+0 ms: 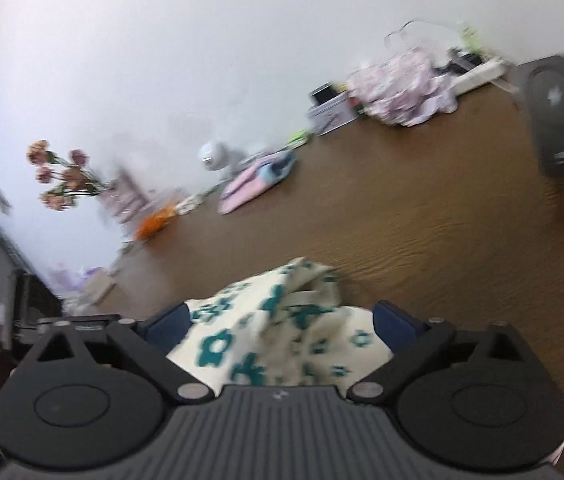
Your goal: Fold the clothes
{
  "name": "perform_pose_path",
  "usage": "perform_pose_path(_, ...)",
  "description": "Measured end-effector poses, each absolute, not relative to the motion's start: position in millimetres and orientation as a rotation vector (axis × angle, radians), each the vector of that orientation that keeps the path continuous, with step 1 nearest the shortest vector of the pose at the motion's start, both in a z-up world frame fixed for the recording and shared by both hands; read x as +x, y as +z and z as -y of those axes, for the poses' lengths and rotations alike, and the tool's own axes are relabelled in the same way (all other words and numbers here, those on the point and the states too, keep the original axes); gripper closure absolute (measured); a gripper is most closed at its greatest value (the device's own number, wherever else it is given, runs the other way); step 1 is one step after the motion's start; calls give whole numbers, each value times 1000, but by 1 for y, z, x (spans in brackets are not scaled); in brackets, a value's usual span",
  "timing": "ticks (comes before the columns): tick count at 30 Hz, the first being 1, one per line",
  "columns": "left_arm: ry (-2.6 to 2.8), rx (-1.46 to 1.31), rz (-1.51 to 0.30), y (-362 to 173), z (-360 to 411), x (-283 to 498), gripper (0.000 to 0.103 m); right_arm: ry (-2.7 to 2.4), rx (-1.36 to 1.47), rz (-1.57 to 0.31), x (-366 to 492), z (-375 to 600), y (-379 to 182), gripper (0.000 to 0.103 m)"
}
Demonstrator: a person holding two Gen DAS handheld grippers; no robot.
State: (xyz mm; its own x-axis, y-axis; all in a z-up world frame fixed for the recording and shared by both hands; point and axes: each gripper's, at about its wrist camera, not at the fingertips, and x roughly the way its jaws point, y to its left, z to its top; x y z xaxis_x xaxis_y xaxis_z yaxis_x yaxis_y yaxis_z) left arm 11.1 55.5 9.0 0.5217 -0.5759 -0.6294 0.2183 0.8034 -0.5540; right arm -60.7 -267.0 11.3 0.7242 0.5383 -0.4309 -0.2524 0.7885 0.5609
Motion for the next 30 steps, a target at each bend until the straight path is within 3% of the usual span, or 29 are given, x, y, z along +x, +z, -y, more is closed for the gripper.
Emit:
perform_pose_path(8,-482,-396,-908,11,-48,11,48,426,563,-715,-48,261,-9,4)
perform_pose_path(12,-475,-357,-897,12,-42,9,52,520,645,-712,-40,254,-16,51)
perform_pose_path(15,-477,-329,-880,13,-39,6,55,536,632,-691,-38,252,-14,64)
perform_pose_path(19,-477,-321,-863,13,-36,4,56,536,679,-733,-32,260,-21,62)
perform_pose_path(21,-466,-331,-864,15,-38,2,53,507,656,-741,-32,259,-21,44)
perform_pose_path(24,-435,-336,-864,20,-45,-7,51,481,581,-733,-39,258,-10,27)
perform_pose_path(26,-416,-332,-873,20,-47,-14,37,465,545,-752,-41,258,-6,27)
perform_pose_path(30,-383,-330,-893,20,-50,-25,37,475,545,-773,-38,258,-7,30)
